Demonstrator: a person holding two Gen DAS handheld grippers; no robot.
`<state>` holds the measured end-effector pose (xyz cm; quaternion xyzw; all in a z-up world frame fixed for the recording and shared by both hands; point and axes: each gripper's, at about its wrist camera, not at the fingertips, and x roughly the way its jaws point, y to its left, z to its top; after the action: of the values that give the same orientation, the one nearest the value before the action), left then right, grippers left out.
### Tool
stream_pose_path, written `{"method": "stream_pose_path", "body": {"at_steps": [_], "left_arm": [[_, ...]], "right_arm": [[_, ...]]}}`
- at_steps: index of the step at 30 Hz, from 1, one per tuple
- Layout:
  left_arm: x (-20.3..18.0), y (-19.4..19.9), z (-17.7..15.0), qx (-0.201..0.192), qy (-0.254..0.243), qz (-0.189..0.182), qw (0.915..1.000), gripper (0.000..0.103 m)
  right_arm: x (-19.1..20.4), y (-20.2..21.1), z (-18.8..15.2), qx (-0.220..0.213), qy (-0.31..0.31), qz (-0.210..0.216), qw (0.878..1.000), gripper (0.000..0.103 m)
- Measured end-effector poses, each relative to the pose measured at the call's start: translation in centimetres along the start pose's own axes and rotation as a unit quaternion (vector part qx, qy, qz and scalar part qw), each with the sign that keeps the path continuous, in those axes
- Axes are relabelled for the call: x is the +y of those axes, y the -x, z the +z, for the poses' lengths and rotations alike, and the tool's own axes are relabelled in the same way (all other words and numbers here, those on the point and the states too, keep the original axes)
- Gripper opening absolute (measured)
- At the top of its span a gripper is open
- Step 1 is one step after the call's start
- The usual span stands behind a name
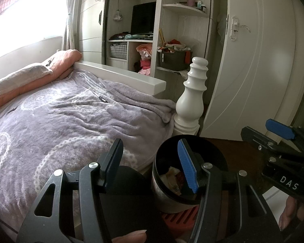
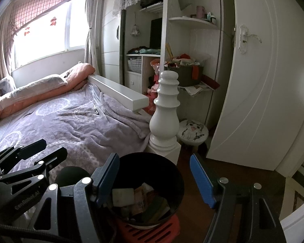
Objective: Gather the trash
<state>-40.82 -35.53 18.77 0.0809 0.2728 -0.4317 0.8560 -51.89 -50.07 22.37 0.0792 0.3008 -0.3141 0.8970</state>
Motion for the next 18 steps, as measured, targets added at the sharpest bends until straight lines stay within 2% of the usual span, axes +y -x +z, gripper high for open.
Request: {"method": "stream_pose_path", "body": {"at_steps": [18], "left_arm": [[-0.03,-0.04,-0.01,0.001,-0.001,0.000,1.0000,0.054]], "right_arm": [[0.13,-0.01,-0.19,0.001,0.000,0.000,1.000,0.070]]}}
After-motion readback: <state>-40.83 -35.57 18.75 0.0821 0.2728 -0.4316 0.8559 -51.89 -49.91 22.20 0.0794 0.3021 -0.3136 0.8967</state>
